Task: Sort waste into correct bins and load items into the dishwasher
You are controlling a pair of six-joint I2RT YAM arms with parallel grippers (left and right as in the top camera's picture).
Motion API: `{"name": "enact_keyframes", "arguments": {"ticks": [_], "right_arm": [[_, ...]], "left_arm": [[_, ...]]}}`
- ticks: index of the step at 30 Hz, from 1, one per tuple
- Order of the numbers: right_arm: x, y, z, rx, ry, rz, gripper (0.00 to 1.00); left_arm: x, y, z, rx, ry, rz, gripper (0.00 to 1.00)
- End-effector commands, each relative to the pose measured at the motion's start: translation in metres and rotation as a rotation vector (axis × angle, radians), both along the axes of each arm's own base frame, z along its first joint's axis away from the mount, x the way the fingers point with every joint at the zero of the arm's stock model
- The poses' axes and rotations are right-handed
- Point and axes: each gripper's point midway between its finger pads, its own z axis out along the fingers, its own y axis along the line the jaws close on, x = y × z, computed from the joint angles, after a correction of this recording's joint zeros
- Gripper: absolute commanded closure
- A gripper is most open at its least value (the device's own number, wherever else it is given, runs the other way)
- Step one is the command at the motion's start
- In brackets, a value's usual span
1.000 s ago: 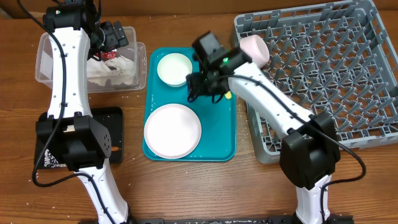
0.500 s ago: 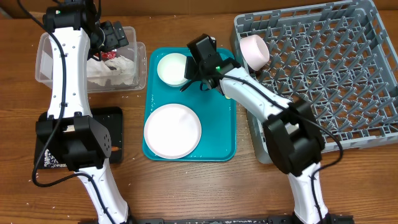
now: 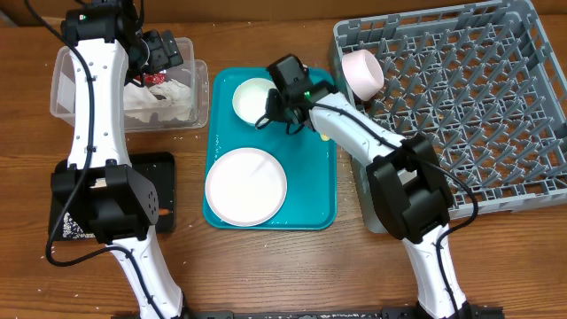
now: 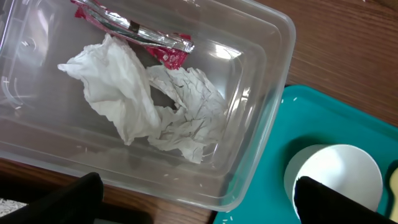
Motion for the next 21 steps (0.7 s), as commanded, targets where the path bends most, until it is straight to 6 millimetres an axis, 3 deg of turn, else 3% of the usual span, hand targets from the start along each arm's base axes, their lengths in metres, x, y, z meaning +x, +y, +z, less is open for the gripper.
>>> {"name": "enact_keyframes", "arguments": {"ticks": [1,4,8,10,13,15,17,21], "right_arm": [[0.014,0.006,0.034,-0.008,-0.056,0.038,0.96],[0.015,-0.005,0.07,-0.078,-0.087,0.05,0.96],[0.009,-0.038,0.129,-0.221,-0.17,0.038,0.96],[-0.005,-0.083,0.159,-0.385,-0.192,-0.05,0.96],[-0.027,-0.145,0.185,-0.631,-0.198,-0.226,0.96],[-0.053,-0.2,0.209,-0.882,-0.219,-0.417,0.96],[-0.068,-0.223,0.22,-0.998,-0.237,-0.5,0.96],[-0.067,-0.235,0.226,-1.123,-0.29,-0.502,0.96]], "left_arm": [[0.001,0.004,0.015,0.012,-0.038,0.011,0.0],[0.001,0.004,0.015,0.012,-0.038,0.011,0.0],[0.001,0.004,0.015,0.012,-0.037,0.011,0.0],[0.001,0.004,0.015,0.012,-0.038,0.011,0.0],[0.001,0.004,0.015,0.012,-0.038,0.011,0.0],[0.001,0.004,0.015,0.012,-0.038,0.011,0.0],[0.001,0.004,0.015,0.012,-0.038,0.011,0.0],[0.001,0.004,0.015,0.012,-0.038,0.011,0.0]]}}
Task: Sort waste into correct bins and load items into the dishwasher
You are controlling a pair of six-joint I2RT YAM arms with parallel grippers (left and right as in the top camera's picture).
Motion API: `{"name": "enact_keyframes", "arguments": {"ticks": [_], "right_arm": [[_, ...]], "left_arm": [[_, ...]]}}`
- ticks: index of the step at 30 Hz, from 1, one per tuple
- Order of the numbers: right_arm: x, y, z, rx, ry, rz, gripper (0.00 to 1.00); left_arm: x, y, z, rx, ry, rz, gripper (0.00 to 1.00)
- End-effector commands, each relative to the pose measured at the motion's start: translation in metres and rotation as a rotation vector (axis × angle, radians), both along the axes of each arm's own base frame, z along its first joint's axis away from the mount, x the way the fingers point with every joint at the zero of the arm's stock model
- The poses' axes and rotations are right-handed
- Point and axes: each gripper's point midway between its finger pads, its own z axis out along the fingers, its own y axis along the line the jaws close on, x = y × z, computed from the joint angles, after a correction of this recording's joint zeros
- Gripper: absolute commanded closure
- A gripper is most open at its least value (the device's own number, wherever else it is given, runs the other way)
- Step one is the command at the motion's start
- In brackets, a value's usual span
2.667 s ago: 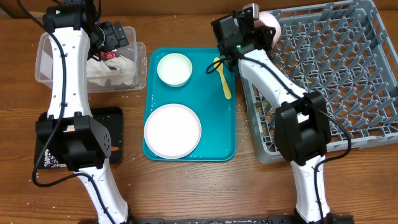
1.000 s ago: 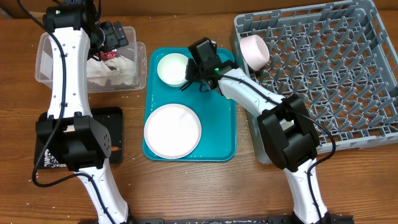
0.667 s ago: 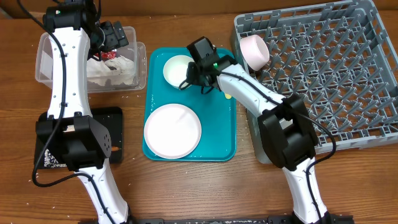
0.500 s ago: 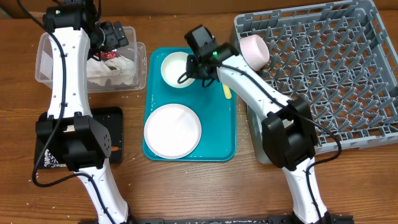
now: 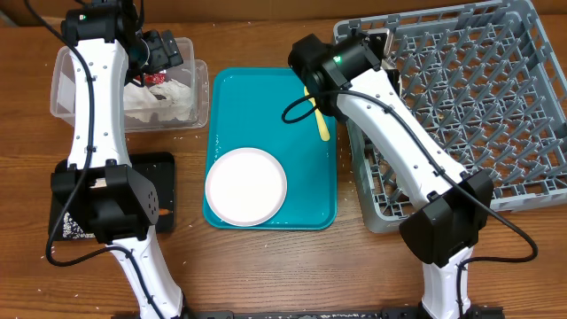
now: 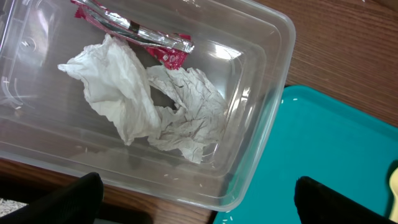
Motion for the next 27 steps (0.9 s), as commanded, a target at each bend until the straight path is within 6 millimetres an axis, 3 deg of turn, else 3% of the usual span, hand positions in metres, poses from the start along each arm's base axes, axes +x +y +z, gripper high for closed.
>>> {"name": "enact_keyframes", "arguments": {"ticks": [1,7,11,20,27], "right_arm": [[0.005,-0.021,0.03,-0.181,-0.167,-0.034,0.96],[0.005,-0.042,0.025,-0.314,-0.091,-0.027,0.96],[-0.001,-0.041,0.003,-0.217,-0.022,-0.048,0.96],[0.001,-0.064,-0.04,-0.174,0.005,-0.12,0.96],[0.002,-0.071,-0.058,-0.14,0.014,-0.145,0.96]], "left_arm": [[0.001,0.004,0.015,0.012,-0.037,0.011,0.0],[0.001,0.004,0.015,0.012,-0.037,0.011,0.0],[0.001,0.004,0.015,0.012,-0.037,0.011,0.0],[0.001,0.004,0.015,0.012,-0.037,0.011,0.0],[0.001,0.004,0.015,0.012,-0.037,0.011,0.0]]}}
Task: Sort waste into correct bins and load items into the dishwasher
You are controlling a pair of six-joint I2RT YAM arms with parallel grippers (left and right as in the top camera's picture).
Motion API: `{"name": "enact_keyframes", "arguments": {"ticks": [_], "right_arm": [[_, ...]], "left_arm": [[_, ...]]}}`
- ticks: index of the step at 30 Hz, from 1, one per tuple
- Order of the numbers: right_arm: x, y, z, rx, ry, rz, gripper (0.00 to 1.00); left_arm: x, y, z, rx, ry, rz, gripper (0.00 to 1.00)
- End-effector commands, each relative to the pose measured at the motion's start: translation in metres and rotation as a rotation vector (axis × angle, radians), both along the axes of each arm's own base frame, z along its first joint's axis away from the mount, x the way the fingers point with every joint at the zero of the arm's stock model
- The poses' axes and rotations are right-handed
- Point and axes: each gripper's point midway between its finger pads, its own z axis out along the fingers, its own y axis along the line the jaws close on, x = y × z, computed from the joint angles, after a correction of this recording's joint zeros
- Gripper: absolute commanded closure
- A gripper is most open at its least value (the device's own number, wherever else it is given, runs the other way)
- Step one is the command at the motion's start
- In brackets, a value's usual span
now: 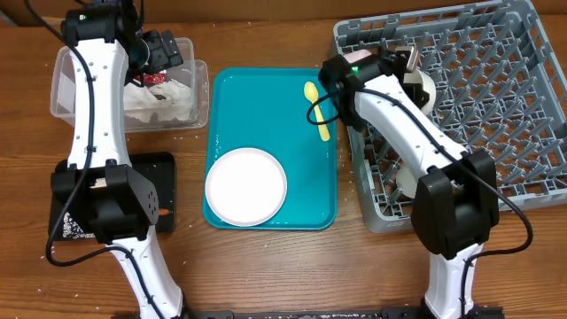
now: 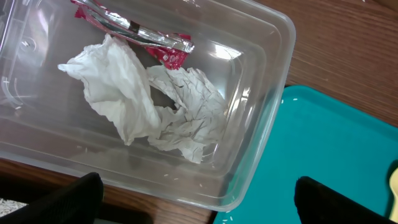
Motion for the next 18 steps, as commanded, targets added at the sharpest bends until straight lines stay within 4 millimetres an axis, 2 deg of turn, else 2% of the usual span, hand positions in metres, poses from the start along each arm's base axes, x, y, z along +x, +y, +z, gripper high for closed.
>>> {"name": "enact_keyframes", "arguments": {"ticks": [1,7,9,14,18], "right_arm": [[-0.006,0.001,-0.006,0.058,0.035,-0.005,0.96],[-0.019,0.015,-0.033,0.228,0.129,-0.031,0.96],[-0.02,0.016,-0.034,0.236,0.136,-0.032,0.96],[-0.011,0.002,-0.011,0.085,0.06,-0.014,0.96],[-0.009,0.001,-0.007,0.059,0.051,-0.006,0.96]], "left_arm": [[0.001,0.004,0.015,0.012,-0.037,0.011,0.0],[0.001,0.004,0.015,0.012,-0.037,0.011,0.0],[0.001,0.004,0.015,0.012,-0.037,0.011,0.0],[0.001,0.004,0.015,0.012,-0.037,0.011,0.0],[0.001,0.004,0.015,0.012,-0.037,0.011,0.0]]}}
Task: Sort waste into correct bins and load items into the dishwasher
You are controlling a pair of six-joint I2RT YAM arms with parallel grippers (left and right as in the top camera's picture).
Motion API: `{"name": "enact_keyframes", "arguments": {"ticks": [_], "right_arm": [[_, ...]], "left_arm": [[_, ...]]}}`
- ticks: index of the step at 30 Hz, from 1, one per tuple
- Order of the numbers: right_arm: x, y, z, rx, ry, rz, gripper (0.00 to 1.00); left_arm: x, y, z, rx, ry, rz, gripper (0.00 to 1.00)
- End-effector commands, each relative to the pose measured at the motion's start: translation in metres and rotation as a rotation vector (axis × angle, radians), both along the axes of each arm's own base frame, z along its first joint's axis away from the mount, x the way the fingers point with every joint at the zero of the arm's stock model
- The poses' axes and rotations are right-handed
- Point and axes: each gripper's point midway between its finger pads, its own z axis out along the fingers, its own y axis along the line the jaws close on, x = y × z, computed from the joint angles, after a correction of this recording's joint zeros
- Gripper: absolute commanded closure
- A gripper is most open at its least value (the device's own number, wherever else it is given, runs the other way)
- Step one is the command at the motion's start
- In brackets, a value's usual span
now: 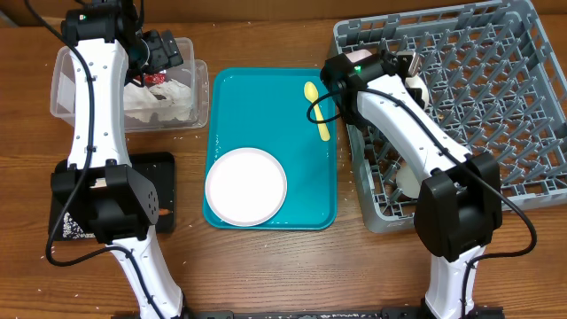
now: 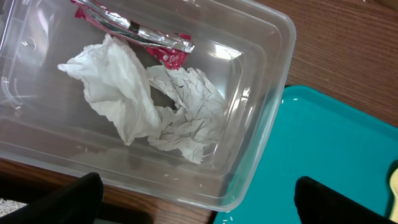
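My left gripper [image 2: 199, 208] hangs open over the near rim of a clear plastic bin [image 2: 273, 112], holding nothing; from overhead the left gripper [image 1: 165, 49] sits at the bin's right end. Crumpled white napkins [image 2: 124, 93] and a red wrapper [image 2: 146, 38] lie in the bin. On the teal tray [image 1: 257, 124] are a white plate [image 1: 246, 186] and a yellow spoon [image 1: 317, 111]. My right gripper [image 1: 407, 66] is at the top left of the grey dish rack [image 1: 496, 106], right at a white bowl [image 1: 416, 89]. Its jaws are hidden.
A black flat box [image 1: 159, 190] lies at the left front beside my left arm's base. Another pale dish [image 1: 407, 182] rests low in the rack's left side. The tray [image 2: 329, 155] lies close against the bin's right side.
The right gripper and the white bowl have shifted slightly within the rack's top-left corner. The left arm, the bin, the plate and the spoon are unchanged.
At first my right gripper was at the white bowl on the tray's far end, hiding the spoon. Then the bowl was off the tray and the gripper was over the rack's left edge. After that the bowl was in the rack, where it remains. My left gripper stayed open over the bin.
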Motion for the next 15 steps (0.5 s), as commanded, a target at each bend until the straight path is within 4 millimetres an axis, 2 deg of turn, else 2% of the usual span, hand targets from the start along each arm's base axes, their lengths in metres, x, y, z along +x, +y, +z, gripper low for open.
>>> {"name": "enact_keyframes", "arguments": {"ticks": [1,9,11,12,13,15], "right_arm": [[-0.001,-0.002,0.003,-0.036,0.002,0.01,0.96],[-0.019,0.031,-0.014,0.058,0.1,0.059,0.96],[-0.022,0.04,-0.015,0.063,0.109,0.078,0.92],[-0.023,0.046,-0.016,0.066,0.114,0.093,0.83],[-0.025,0.049,-0.017,0.068,0.12,0.099,0.78],[-0.029,0.057,-0.017,0.066,0.133,0.119,0.55]], "left_arm": [[0.001,0.004,0.015,0.012,-0.037,0.011,0.0],[0.001,0.004,0.015,0.012,-0.037,0.011,0.0],[0.001,0.004,0.015,0.012,-0.037,0.011,0.0],[0.001,0.004,0.015,0.012,-0.037,0.011,0.0],[0.001,0.004,0.015,0.012,-0.037,0.011,0.0],[0.001,0.004,0.015,0.012,-0.037,0.011,0.0]]}}
